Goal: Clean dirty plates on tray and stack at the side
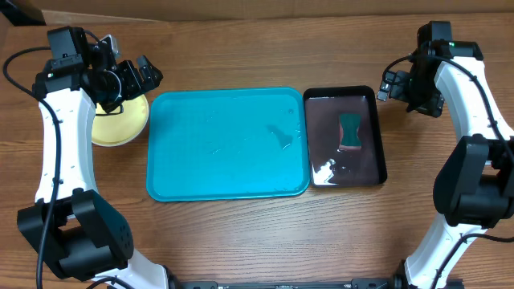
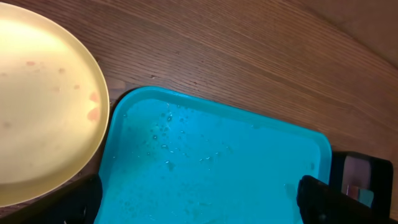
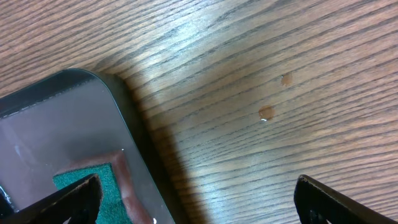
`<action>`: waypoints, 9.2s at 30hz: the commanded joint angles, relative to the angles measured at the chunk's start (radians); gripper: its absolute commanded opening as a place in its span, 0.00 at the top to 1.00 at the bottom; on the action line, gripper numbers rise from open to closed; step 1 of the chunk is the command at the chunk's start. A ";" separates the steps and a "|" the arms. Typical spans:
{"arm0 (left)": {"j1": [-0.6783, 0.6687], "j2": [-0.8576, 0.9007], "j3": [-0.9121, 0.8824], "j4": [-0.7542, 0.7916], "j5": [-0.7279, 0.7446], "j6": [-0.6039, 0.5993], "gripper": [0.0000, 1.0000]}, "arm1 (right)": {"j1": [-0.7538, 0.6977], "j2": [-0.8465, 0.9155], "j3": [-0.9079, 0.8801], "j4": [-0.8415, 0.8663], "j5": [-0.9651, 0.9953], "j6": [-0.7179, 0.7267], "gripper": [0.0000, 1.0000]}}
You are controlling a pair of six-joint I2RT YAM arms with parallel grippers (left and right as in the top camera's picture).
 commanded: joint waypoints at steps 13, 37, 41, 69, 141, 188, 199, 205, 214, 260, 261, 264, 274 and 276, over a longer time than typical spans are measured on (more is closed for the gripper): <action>-0.003 0.002 0.006 0.001 0.002 0.019 0.00 | 0.002 -0.008 0.014 0.005 0.004 0.003 0.00; -0.003 0.002 0.006 0.001 0.002 0.019 0.00 | 0.250 -0.511 0.013 0.025 0.003 0.003 0.00; -0.003 0.002 0.006 0.001 0.002 0.019 0.00 | 0.259 -0.670 0.013 0.024 0.002 0.003 0.00; -0.003 0.002 0.006 0.001 0.002 0.019 0.00 | 0.236 -1.989 -1.001 0.745 0.010 -0.125 0.00; -0.003 0.002 0.006 0.001 0.002 0.019 0.00 | 0.229 -2.048 -1.733 1.083 -0.156 -0.285 0.00; -0.113 -0.402 0.004 -0.002 -0.146 0.019 0.00 | 0.153 -2.048 -1.733 1.083 -0.156 -0.286 0.00; -0.122 -0.684 -0.057 -0.002 -0.146 0.019 0.00 | 0.153 -2.048 -1.733 1.083 -0.156 -0.285 0.00; -0.121 -0.862 -0.269 -0.005 -0.146 0.019 0.00 | 0.153 -2.048 -1.733 1.083 -0.156 -0.285 0.00; -0.122 -1.195 -0.724 0.117 -0.146 0.009 0.00 | 0.153 -2.048 -1.733 1.083 -0.156 -0.285 0.00; -0.192 -1.793 -1.614 0.809 -0.449 0.071 0.00 | 0.153 -2.048 -1.733 1.083 -0.156 -0.286 0.00; -0.192 -1.793 -1.614 0.807 -0.433 0.071 0.00 | 0.153 -2.048 -1.733 1.083 -0.156 -0.285 0.00; -0.192 -1.793 -1.614 0.806 -0.403 0.071 0.00 | 0.153 -2.048 -1.733 1.083 -0.156 -0.285 0.00; -0.192 -1.792 -1.614 0.806 -0.408 0.071 0.01 | 0.153 -2.048 -1.733 1.083 -0.156 -0.285 0.00; -0.192 -1.792 -1.614 0.806 -0.408 0.071 0.00 | 0.153 -2.048 -1.733 1.083 -0.156 -0.286 0.00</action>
